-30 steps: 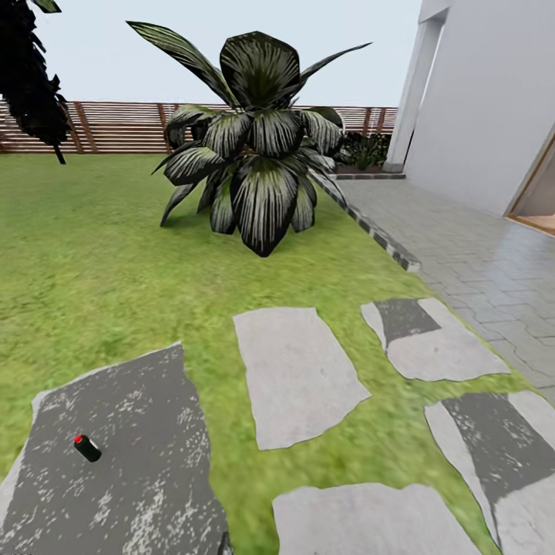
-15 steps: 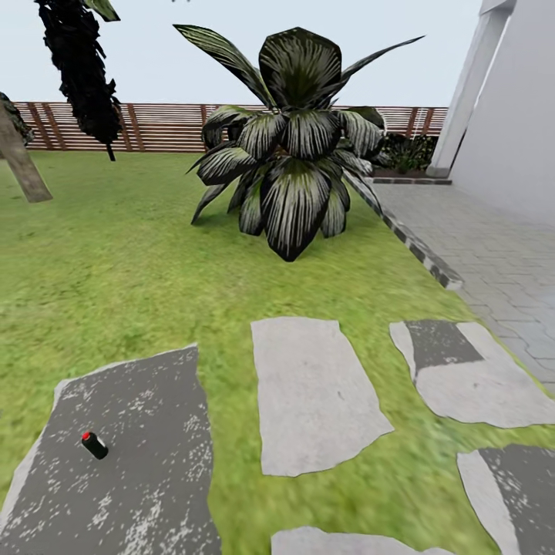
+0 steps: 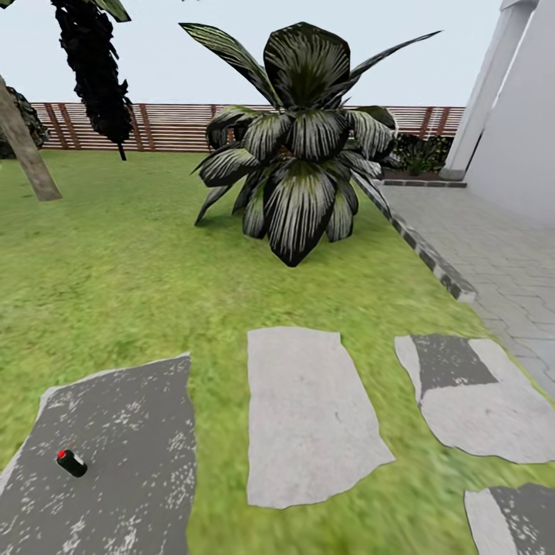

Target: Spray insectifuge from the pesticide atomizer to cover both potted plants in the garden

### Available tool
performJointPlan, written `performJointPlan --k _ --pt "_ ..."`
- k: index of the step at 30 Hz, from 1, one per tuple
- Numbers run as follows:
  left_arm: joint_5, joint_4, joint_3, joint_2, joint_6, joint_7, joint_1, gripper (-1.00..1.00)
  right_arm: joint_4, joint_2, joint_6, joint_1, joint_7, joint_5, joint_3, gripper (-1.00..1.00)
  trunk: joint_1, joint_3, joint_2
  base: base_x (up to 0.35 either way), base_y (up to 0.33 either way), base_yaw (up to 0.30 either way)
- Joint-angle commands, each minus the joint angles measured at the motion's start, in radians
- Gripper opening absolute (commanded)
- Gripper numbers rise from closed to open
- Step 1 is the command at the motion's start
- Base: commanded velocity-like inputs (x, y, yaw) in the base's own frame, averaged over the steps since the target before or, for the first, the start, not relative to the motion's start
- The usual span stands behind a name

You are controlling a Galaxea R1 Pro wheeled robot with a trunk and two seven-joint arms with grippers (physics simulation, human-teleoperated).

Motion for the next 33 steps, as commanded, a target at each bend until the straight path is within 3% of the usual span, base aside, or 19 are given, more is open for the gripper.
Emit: performJointPlan --k 1,33 --pt "-0.005 0.001 -0.001 0.0 -0.003 0.0 0.0 1.0 0.001 0.001 -0.002 0.0 -0.002 0.008 -0.005 1.0 0.0 -0.001 0.0 0.226 -0.207 0.227" --pt "-0.006 0.001 -0.002 0.0 -0.003 0.0 0.0 1.0 0.002 0.002 -0.002 0.0 -0.002 0.008 -0.004 1.0 0.0 -0.001 0.0 0.179 -0.236 0.274"
